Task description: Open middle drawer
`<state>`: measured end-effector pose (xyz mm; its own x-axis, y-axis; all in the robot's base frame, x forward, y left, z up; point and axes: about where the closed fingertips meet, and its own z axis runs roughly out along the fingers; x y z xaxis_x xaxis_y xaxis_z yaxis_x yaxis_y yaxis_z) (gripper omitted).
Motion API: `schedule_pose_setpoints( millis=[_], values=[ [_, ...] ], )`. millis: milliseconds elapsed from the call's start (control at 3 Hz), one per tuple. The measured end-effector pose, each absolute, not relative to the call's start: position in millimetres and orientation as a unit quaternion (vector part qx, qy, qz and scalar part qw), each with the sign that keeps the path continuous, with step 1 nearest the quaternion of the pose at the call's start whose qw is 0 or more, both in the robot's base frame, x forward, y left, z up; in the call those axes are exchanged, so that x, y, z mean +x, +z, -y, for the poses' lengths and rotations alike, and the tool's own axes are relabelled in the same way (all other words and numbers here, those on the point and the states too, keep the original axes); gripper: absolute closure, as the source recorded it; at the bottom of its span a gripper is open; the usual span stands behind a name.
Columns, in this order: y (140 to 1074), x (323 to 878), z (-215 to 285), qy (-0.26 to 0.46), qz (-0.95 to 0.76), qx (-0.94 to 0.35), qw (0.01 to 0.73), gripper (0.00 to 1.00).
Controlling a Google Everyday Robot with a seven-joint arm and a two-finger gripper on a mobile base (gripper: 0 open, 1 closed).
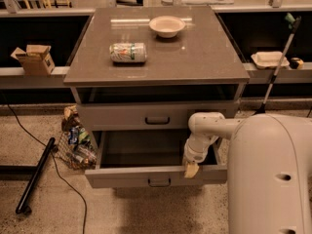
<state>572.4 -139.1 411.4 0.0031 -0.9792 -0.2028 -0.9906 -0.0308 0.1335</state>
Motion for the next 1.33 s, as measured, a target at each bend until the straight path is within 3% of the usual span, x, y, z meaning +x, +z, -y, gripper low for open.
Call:
schedule_pose_setpoints(
  millis=[333,667,1000,1333],
  values=[
    [410.8,565.3,140.5,0.124,-0.694,-0.709,0.023,0.09],
    [417.2,547.5,145.5,0.131,-0.692,-0.710,0.026,0.00],
    [428.5,524.5,148.0,0.137,-0.688,-0.712,0.032,0.00],
    [430.2,503.4,151.4,0.147,-0.691,-0.707,0.023,0.16]
  ],
)
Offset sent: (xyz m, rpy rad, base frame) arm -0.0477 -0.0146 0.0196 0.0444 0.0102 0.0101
